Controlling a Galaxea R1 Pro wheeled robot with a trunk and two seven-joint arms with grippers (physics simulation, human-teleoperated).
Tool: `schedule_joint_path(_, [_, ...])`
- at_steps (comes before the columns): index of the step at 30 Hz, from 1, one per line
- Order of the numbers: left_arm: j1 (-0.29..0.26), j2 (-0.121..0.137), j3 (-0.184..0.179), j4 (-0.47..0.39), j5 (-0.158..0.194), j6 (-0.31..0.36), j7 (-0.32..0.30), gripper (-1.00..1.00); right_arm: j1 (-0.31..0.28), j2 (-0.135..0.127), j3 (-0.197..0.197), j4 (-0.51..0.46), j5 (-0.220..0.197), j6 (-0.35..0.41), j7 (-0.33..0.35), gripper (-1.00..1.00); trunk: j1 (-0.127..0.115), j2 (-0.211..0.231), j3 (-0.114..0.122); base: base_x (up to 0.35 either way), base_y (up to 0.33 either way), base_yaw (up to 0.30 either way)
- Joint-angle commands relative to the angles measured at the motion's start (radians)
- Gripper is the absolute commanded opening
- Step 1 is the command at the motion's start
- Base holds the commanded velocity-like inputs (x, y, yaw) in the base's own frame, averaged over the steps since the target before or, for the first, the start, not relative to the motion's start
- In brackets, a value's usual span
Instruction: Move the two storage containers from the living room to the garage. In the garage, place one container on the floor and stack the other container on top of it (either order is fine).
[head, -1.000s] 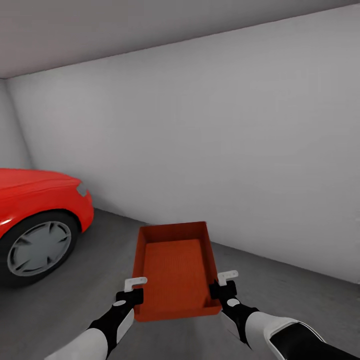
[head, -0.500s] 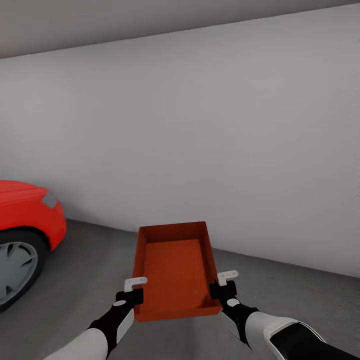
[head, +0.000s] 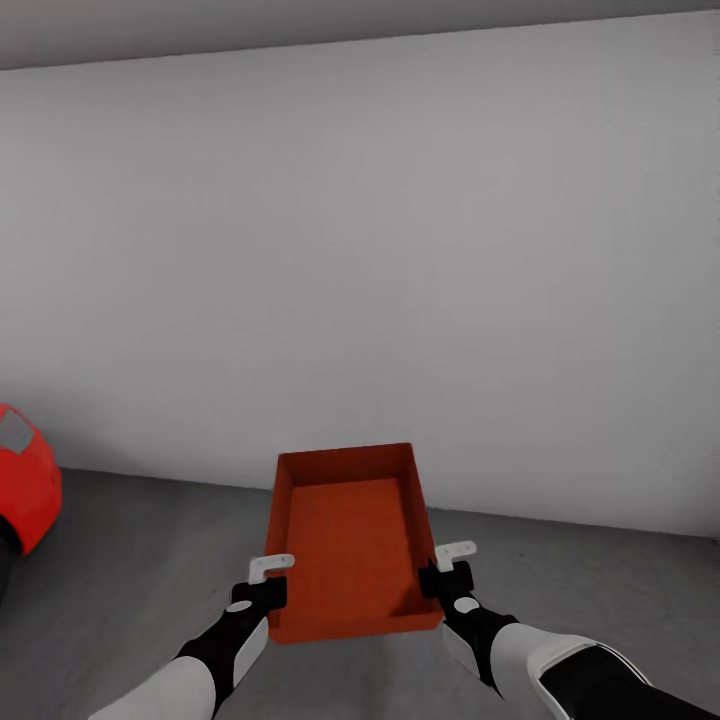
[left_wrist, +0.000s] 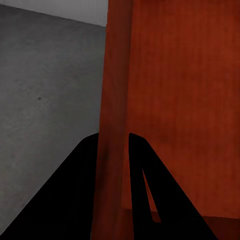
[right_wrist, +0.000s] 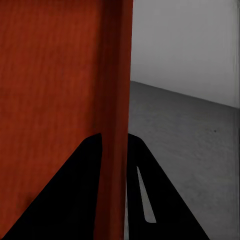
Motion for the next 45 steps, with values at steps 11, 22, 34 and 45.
schedule_joint_path(11, [0.001,0.063,0.009,0.004,0.000,-0.004,0.005,-1.00,-0.003,0.001,-0.057,-0.064,-0.025,-0.058,-0.075,-1.00,0.001,-0.002,-0.002,0.317,0.166,-0.269])
schedule_joint_path(22, [0.001,0.064,0.009,0.004,-0.001,-0.005,0.005,-1.00,-0.003,0.001,-0.057,-0.064,-0.026,-0.059,-0.076,-1.00,0.001,-0.002,-0.002,0.321,0.022,-0.043])
schedule_joint_path(34, [-0.001,0.005,0.014,0.003,-0.006,-0.006,0.004,-1.00,-0.001,0.003,0.174,-0.014,-0.161,-0.003,0.001,-1.00,0.001,-0.002,-0.002,0.027,0.000,0.000])
schedule_joint_path(45, [-0.001,0.005,0.022,0.002,-0.006,-0.006,0.005,-1.00,-0.001,0.002,0.181,-0.039,-0.155,0.024,0.001,-1.00,0.001,-0.002,-0.009,0.000,0.000,0.061])
